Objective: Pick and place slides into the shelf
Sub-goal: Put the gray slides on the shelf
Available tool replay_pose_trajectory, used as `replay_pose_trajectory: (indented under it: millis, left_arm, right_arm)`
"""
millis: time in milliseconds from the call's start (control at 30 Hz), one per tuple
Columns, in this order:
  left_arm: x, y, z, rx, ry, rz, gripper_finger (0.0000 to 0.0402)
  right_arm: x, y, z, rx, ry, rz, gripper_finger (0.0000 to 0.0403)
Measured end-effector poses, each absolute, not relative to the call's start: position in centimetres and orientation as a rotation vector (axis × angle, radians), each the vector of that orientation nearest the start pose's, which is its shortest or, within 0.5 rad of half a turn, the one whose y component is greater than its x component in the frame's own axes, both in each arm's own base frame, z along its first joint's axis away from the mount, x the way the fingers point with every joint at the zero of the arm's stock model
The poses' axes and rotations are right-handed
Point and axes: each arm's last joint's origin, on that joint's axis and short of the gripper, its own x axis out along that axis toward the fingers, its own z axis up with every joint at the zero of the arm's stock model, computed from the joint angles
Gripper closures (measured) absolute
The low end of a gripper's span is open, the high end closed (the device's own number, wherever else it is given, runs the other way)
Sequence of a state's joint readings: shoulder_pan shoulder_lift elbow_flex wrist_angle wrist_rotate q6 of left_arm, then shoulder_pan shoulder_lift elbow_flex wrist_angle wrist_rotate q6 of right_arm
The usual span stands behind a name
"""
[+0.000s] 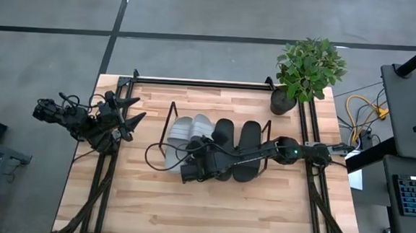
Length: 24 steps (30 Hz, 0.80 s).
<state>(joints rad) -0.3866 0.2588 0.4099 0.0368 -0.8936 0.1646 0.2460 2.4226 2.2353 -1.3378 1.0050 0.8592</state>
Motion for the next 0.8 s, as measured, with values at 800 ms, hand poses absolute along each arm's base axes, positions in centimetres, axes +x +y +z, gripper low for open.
replay_pose_trajectory:
  millis: [800]
  left_arm:
    - [8.5,-1.0,28.3,0.047,-0.11,0.516,0.0123]
  right_arm:
    - [47.3,8.2,18.2,-0.165,0.947,-1.011,0.0394]
